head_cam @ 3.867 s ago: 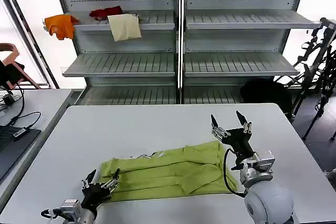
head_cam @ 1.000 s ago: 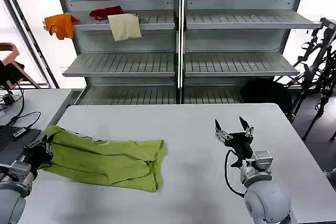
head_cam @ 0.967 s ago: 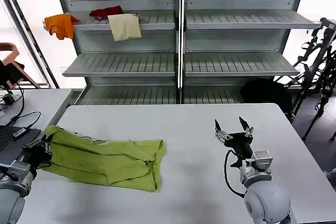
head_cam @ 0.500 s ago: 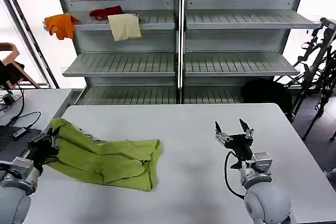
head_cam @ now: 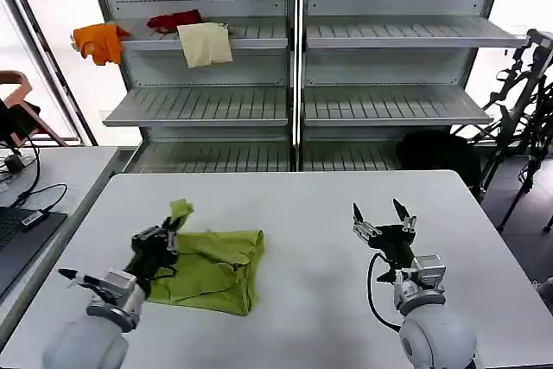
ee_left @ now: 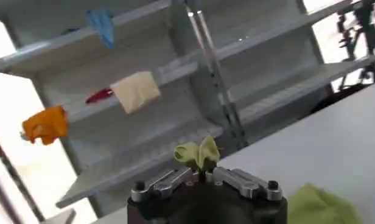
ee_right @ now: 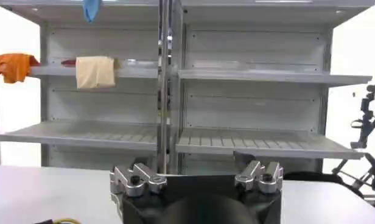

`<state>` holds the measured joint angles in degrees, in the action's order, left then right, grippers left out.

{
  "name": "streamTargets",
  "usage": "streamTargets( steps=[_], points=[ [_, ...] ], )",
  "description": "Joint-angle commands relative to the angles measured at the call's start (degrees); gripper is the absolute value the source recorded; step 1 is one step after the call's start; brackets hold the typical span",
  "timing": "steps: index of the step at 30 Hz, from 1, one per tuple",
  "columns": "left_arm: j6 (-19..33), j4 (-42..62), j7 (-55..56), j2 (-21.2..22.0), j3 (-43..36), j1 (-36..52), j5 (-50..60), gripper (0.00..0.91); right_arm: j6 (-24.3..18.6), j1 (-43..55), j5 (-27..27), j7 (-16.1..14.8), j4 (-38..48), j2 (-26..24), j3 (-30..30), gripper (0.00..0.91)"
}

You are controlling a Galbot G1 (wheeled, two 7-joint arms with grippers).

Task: Fold and organize the clothes.

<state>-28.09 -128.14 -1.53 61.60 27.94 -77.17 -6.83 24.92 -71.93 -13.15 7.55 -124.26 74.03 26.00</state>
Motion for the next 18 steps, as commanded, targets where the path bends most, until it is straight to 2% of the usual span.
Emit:
streamTargets(
  steps=[1,16,18],
  points=[
    [-4.92,-0.04,3.13,2.57,-14.81,4.42,0.91,0.000,0.00,-0.04,0.12,0.05,0.10,0.08,-0.05,0.907],
    [-5.01,7.87,3.47,6.45,-19.19,6.42,3.85,0.010,-0.39,0.50,0.13,-0.34,1.58,0.19,0.12,0.907],
    [-5.01,8.91,3.34,6.59,-19.32,6.31,4.62,0.282,-0.53,0.57,0.13,-0.39,1.81,0.19,0.13,0.907]
  ],
)
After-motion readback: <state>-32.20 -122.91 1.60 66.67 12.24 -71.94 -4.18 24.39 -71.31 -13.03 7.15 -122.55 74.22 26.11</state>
